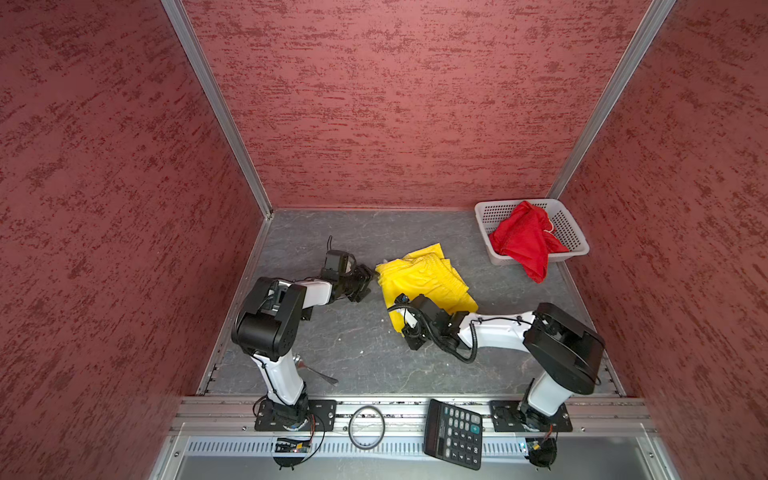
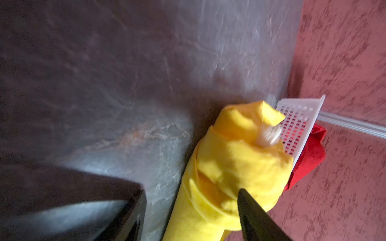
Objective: Fold and stack the shorts
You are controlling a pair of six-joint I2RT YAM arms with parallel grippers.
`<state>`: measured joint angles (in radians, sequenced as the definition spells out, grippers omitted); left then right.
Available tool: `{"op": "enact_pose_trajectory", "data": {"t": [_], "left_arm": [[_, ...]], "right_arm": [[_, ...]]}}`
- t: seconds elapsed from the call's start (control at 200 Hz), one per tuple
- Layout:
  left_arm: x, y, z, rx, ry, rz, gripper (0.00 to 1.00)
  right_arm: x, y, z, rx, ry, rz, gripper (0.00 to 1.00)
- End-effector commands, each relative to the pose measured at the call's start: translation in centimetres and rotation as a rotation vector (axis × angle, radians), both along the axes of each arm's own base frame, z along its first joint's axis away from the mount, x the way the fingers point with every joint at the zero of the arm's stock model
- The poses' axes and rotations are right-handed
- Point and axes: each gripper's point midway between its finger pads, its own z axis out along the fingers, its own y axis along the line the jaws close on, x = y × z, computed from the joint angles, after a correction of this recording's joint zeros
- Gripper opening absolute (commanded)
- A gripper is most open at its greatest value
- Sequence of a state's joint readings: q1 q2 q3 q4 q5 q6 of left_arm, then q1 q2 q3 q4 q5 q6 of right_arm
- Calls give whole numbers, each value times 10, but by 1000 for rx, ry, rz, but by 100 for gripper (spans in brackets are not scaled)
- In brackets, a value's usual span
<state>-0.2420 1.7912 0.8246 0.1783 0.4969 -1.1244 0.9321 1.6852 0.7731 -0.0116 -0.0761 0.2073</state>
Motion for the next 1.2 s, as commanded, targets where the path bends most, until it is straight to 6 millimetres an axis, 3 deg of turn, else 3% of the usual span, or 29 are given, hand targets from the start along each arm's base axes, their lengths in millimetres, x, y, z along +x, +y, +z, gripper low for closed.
{"op": "enact_pose_trajectory", "data": {"t": [0.0, 0.13, 0.291, 0.481, 0.536, 0.626, 0.766, 0.927, 1.017, 1.147, 1.192], "left_arm": [[17, 0, -4, -62, -18, 83, 64], [33, -5, -1, -124, -55, 122, 39], [34, -21, -6, -147, -57, 108, 38], [36, -17, -12, -167, -57, 164, 33], [37, -16, -11, -179, -64, 175, 39], [41, -16, -13, -211, -53, 182, 63], [47, -20, -16, -274, -47, 201, 69], [47, -39, -16, -285, -40, 169, 48], [42, -48, -23, -258, -13, 142, 26], [40, -45, -29, -250, 14, 151, 1], [41, -40, -29, -244, 16, 160, 0]], "right_arm": [[-15, -19, -17, -53, 70, -13, 0], [-16, -21, -19, -54, 74, -16, 0], [-15, -23, -21, -56, 74, -19, 0], [-16, -26, -27, -66, 89, -15, 0], [-18, -27, -30, -69, 97, -15, 0], [-18, -28, -31, -65, 107, -18, 0], [-18, -27, -33, -66, 114, -15, 0], [-19, -30, -35, -81, 115, -20, 0], [-19, -32, -36, -84, 116, -23, 0], [-20, -37, -40, -102, 125, -30, 0], [-21, -38, -41, -106, 133, -33, 0]]}}
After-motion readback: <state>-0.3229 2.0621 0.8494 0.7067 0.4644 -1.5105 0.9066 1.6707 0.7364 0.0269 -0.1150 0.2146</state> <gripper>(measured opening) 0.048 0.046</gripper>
